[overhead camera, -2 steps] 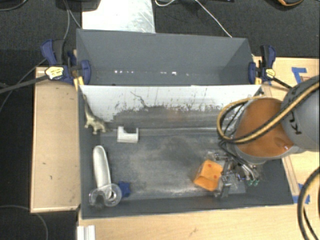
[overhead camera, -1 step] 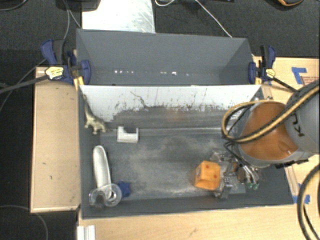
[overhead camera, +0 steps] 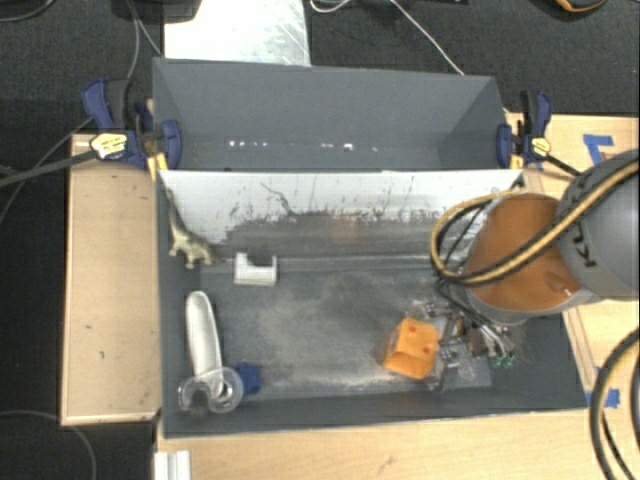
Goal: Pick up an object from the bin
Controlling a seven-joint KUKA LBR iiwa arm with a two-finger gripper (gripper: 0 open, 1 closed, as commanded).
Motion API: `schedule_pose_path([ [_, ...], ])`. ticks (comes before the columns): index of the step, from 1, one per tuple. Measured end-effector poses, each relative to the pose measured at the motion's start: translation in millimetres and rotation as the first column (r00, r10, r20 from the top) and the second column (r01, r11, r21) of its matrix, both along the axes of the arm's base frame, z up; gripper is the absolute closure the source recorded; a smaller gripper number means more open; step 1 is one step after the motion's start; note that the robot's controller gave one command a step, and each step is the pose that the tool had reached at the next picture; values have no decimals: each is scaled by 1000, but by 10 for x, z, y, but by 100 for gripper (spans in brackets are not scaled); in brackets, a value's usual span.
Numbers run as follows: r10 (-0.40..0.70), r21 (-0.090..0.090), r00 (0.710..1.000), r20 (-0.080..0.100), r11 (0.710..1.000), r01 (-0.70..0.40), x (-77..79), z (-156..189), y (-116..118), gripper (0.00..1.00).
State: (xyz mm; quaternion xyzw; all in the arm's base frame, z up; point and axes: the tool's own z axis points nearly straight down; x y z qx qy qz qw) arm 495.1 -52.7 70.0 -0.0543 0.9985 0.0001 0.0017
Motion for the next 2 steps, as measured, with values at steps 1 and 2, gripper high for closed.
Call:
schedule_pose_path([
  [1, -110, 2, 994, 4, 994, 110, -92, 7, 291, 100],
  [2, -108, 1, 994, 4, 994, 108, -92, 7, 291, 100],
])
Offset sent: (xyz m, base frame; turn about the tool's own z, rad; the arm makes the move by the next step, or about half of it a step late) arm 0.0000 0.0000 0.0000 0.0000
